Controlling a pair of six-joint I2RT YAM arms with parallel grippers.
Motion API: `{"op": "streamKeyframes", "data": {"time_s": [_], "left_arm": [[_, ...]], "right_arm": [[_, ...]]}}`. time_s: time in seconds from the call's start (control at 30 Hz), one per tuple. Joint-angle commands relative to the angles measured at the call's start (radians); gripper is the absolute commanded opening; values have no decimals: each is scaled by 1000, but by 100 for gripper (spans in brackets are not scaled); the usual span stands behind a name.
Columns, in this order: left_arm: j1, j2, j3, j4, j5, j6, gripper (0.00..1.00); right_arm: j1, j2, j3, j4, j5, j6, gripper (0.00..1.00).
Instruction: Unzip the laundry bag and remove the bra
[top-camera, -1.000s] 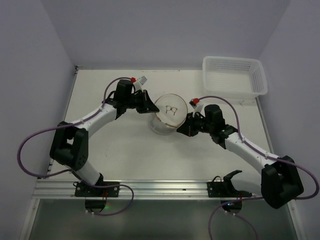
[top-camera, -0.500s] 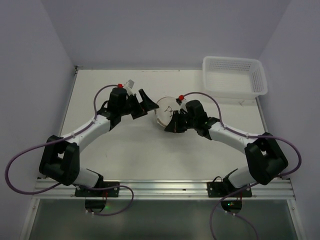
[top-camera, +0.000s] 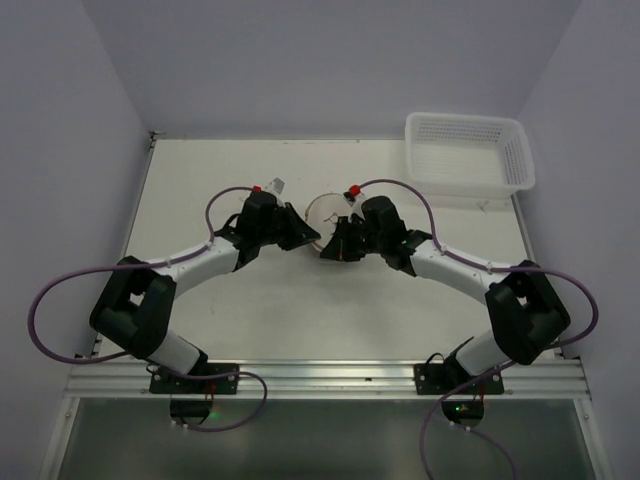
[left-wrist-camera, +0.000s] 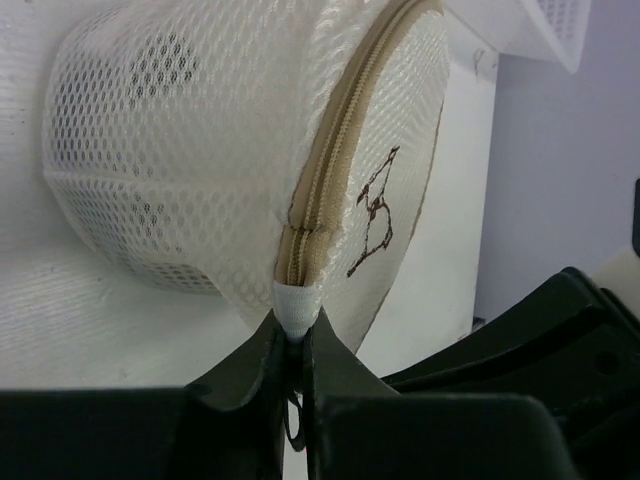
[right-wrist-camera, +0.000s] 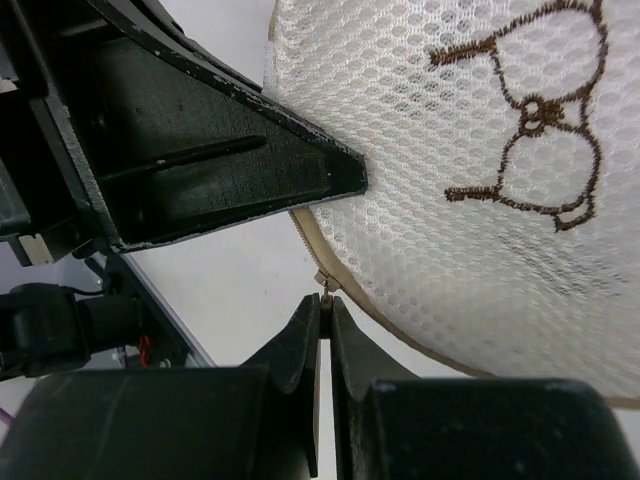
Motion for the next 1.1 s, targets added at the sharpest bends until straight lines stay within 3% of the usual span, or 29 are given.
{"op": "streamKeyframes", "data": {"time_s": [0.0, 0.03, 0.13, 0.37, 0.5, 0.67, 0.8, 0.83, 0.87, 0.93, 1.07], "left_arm": [[-2, -1, 42, 39, -37, 20, 5], [1, -4, 44, 33, -37, 25, 0], [38, -15, 38, 19, -3, 54, 0], [145, -15, 82, -65, 171, 227, 0], [213, 63, 177, -192, 308, 368, 0], [236, 206, 417, -324, 299, 509, 0], [236, 325, 519, -273, 308, 433, 20], [236, 336, 527, -250, 313, 383, 35], [236, 341, 532, -230, 317, 353, 42], [236, 335, 524, -183, 322, 298, 60], [236, 236, 412, -159, 299, 266, 84]], "right_arm": [[4, -51, -6, -18, 58, -29, 0], [2, -83, -23, -22, 77, -40, 0], [-42, -151, -89, -77, 131, -69, 0], [-280, -257, -187, -223, 163, -122, 0], [-282, -229, -135, -269, 159, -158, 0], [-199, -182, -92, -179, 35, -121, 0], [-86, -108, -22, -115, -22, -45, 0], [-70, -93, -5, -98, -37, -25, 0], [-58, -58, 26, -66, -53, 15, 0], [-38, -27, 58, -45, -86, 46, 0], [-35, 18, 122, -30, -51, 65, 0]]}}
